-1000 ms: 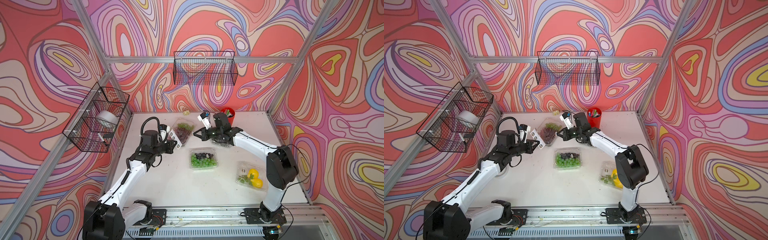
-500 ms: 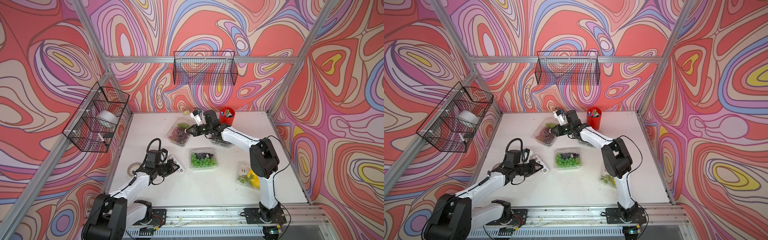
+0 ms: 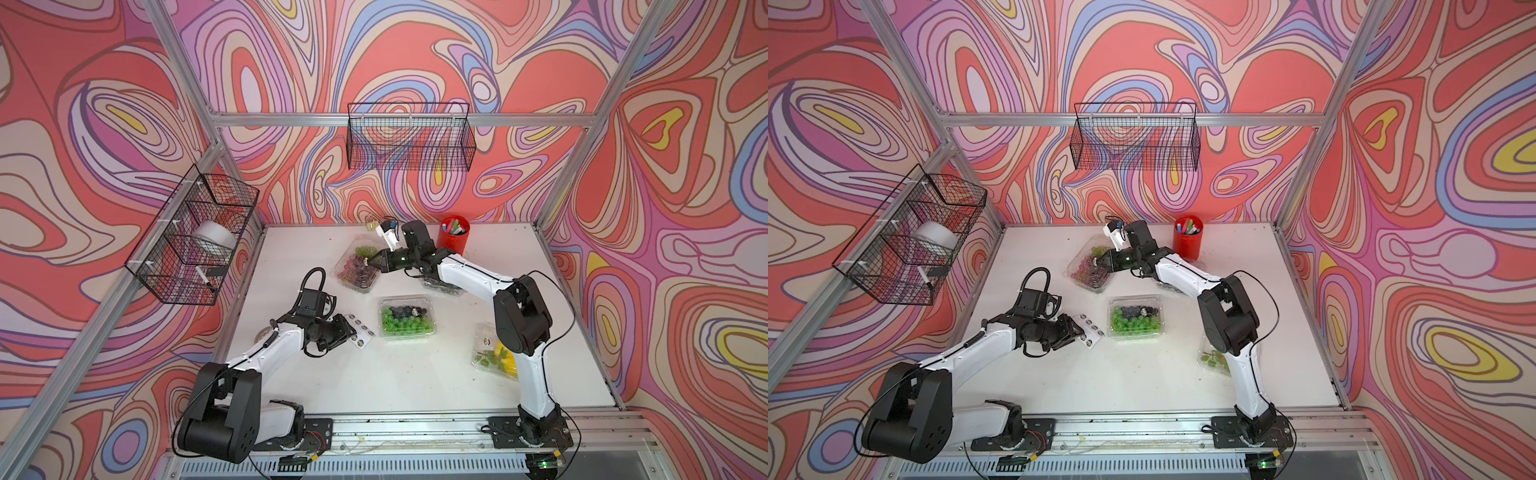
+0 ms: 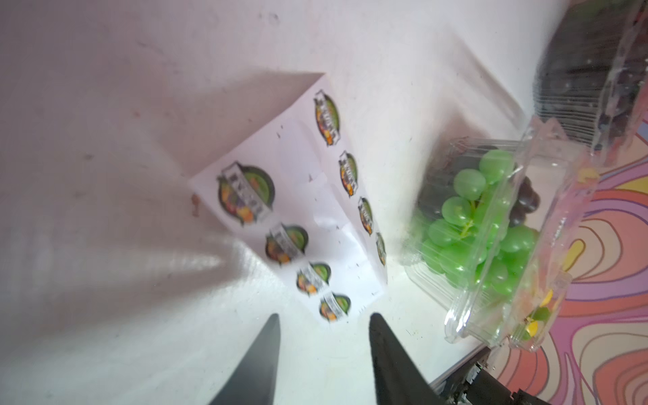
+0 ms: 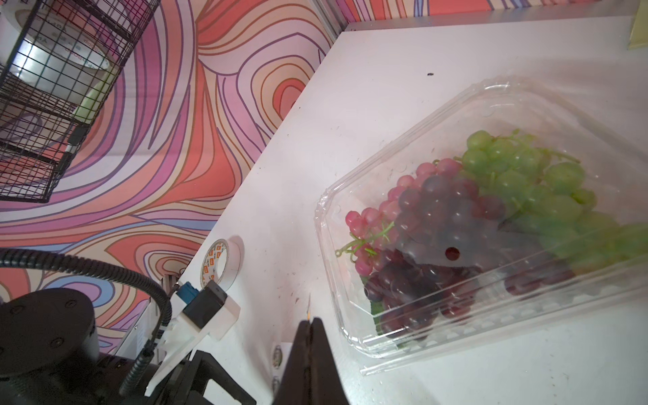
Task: Label fruit boxes
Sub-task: Place the label sticker at the center of the board, then move the fruit box to the center of the board.
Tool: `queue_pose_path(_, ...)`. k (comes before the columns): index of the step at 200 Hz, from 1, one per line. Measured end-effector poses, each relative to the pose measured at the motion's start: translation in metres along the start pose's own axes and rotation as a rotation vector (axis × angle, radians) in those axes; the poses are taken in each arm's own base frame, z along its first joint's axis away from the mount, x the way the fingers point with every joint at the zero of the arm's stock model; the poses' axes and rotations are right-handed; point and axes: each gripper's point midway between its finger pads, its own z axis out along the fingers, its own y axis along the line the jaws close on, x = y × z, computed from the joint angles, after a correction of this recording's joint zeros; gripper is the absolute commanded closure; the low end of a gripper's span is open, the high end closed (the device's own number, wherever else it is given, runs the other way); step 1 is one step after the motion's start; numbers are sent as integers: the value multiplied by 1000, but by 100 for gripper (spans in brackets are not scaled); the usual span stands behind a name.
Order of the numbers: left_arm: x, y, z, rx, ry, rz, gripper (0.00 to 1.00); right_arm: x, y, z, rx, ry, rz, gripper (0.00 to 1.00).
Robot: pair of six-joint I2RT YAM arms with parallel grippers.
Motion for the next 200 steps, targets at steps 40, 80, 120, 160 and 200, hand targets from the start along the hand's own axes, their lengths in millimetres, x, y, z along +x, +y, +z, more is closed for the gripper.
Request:
queue_pose_path(40, -11, -2, -31, -92, -57, 42, 31, 2, -9, 0, 48, 3, 7, 100)
queue_pose_path(80, -63, -49, -70, -102, -189, 191, 29, 8, -20, -19, 139, 0, 24, 100)
queue_pose_path(120, -137, -97, -67, -137, -231, 325, 22, -6, -17, -66, 195, -71, 18, 100)
queue_pose_path(160, -203, -141, -38, -180, -250, 441, 19, -11, -15, -83, 217, -102, 7, 100)
queue_pose_path(200, -240, -167, -5, -225, -305, 539, 16, 11, -28, -79, 243, -60, 30, 100)
